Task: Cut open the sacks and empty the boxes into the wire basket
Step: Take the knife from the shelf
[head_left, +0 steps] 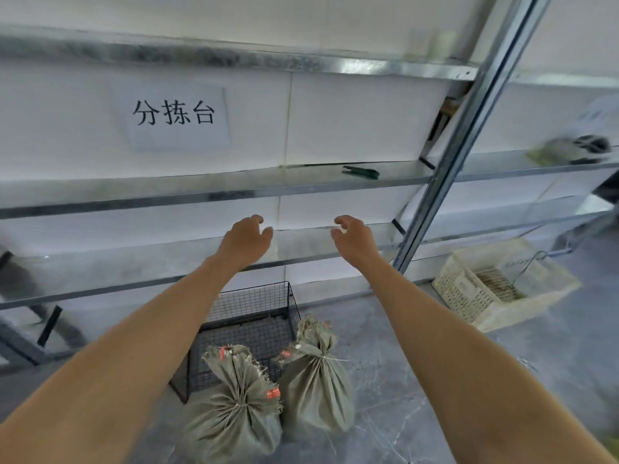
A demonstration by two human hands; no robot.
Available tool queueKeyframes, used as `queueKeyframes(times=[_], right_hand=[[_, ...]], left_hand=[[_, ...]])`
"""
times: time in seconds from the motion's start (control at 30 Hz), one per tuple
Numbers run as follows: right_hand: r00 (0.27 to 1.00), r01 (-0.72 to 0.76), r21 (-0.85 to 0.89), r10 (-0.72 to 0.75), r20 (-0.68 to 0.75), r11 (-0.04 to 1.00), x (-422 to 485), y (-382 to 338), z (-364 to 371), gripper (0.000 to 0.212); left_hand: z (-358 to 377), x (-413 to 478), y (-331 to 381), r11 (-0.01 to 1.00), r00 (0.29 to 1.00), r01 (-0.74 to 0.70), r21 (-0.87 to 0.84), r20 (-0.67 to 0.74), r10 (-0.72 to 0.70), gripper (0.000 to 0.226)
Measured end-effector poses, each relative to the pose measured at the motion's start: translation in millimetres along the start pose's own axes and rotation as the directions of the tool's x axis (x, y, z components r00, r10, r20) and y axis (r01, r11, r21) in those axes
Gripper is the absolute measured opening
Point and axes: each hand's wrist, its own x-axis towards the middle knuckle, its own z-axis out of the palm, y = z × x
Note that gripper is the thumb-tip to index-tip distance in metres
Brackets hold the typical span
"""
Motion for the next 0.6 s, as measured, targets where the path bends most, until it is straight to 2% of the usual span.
queueKeyframes(times=[0.33, 0.6], right_hand=[[0.987, 0.004, -0.035, -0.009, -0.163, 0.999, -18, -10, -74, 0.043], [0.968, -0.003, -0.067, -0.014, -0.251, 0.998, -29, -3, -108, 0.041]], left_hand=[[-31, 1, 67, 0.976, 0.976, -0.215, 0.022, -0.044, 0.216, 0.046], [-33, 3, 108, 0.954, 0.954, -0.293, 0.059, -0.041, 0.296, 0.049]])
